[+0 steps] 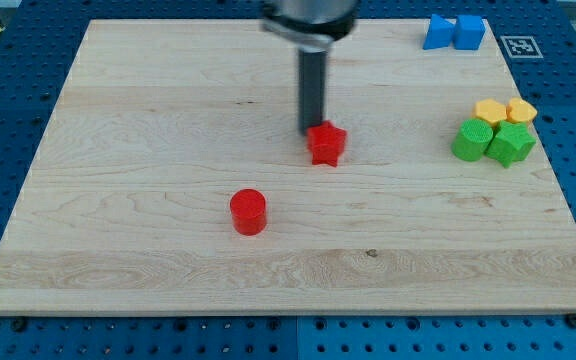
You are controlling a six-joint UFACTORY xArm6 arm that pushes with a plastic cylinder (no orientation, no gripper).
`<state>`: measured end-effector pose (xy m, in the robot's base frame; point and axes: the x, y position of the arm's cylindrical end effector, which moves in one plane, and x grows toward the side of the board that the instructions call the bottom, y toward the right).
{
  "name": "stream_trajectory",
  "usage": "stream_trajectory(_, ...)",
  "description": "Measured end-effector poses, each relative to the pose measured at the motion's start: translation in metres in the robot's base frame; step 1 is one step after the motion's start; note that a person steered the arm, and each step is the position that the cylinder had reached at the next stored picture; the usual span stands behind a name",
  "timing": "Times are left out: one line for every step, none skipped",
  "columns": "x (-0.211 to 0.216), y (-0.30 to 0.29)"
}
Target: Push the red star below the blue cube
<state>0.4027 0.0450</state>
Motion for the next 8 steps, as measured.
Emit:
stream_trajectory(0.0,-0.041)
stream_trajectory(0.024,-0.095)
stream_trajectory(0.062,-0.083)
stream_trajectory(0.063,-0.021)
stream_trajectory(0.008,0.044)
stream_trajectory(-0.04,0.089)
stream_trajectory(-0.046,0.076)
stream_trajectory(-0.045,0.016)
